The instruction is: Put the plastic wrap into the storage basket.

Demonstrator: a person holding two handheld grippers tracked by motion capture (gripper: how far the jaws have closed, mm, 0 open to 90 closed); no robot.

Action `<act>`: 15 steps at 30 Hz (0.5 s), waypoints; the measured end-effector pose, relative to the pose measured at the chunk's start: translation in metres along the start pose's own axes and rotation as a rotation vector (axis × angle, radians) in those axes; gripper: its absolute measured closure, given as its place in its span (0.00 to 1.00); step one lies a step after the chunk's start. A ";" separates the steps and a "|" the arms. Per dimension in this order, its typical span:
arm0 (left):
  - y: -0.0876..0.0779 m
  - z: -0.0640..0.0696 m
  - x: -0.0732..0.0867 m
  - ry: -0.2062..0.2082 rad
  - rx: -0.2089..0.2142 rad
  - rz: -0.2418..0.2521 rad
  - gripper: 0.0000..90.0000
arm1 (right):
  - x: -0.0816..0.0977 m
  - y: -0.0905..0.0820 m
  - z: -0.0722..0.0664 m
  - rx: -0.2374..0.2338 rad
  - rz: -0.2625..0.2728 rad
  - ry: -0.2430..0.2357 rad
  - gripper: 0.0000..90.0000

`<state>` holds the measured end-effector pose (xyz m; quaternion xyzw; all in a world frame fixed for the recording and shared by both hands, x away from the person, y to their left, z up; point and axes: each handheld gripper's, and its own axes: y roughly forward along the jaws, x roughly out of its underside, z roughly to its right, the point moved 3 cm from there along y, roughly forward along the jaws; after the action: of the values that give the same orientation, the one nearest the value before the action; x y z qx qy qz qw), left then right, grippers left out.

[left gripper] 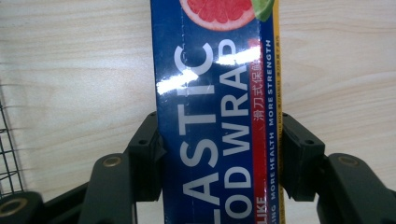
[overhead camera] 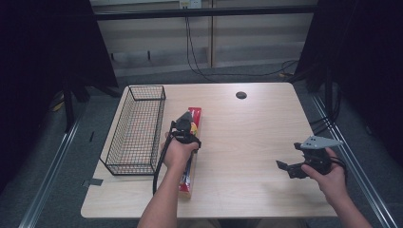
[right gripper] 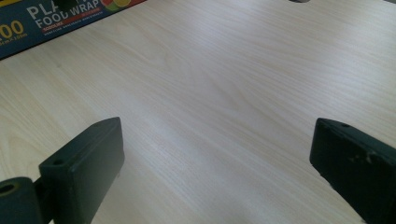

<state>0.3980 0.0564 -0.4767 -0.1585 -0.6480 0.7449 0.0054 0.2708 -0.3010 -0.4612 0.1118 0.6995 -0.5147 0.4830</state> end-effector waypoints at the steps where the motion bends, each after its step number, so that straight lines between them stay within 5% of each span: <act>1: -0.001 0.000 -0.001 0.001 0.012 -0.006 0.48 | 0.000 0.000 0.000 -0.001 0.001 0.000 0.03; 5: -0.010 0.003 -0.004 0.052 0.010 -0.032 0.48 | 0.001 0.000 0.001 0.002 -0.004 0.002 0.03; 15: -0.024 0.000 -0.008 0.038 0.048 -0.030 0.48 | 0.001 0.000 0.002 0.004 0.002 0.002 0.03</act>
<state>0.4004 0.0585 -0.4520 -0.1626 -0.6319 0.7571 0.0326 0.2713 -0.3032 -0.4618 0.1142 0.6987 -0.5156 0.4826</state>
